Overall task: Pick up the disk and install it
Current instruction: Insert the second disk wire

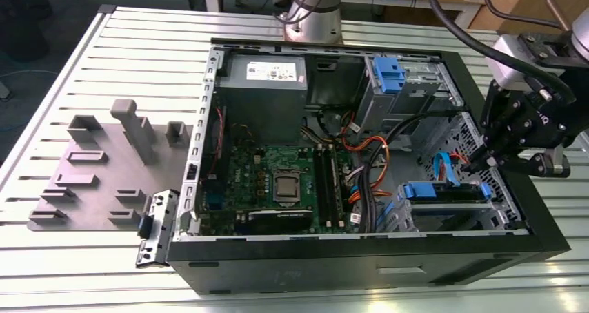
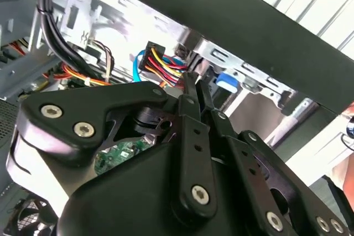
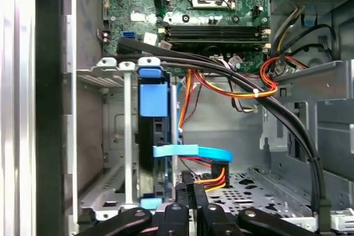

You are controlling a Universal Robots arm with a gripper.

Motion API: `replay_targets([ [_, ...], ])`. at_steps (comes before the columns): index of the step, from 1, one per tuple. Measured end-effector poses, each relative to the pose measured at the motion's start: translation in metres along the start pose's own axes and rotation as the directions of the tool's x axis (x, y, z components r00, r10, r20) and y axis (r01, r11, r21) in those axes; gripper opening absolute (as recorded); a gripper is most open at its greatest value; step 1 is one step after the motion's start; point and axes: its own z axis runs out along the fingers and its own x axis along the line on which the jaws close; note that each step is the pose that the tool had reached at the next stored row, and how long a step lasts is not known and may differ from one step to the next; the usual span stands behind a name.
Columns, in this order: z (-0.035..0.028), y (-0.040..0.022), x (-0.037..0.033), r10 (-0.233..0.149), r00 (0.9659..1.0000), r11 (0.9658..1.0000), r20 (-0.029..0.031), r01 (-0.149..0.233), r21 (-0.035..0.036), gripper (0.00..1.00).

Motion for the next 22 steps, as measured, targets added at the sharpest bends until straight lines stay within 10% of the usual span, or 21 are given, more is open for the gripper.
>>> replay_targets([
  [11,0.0025,0.0012,0.0178,0.0,1.0,1.0,-0.0001,0.0,-0.0001,0.16],
  [22,0.0046,0.0016,0.0188,0.0,1.0,1.0,-0.002,0.0,0.0,0.24],
])
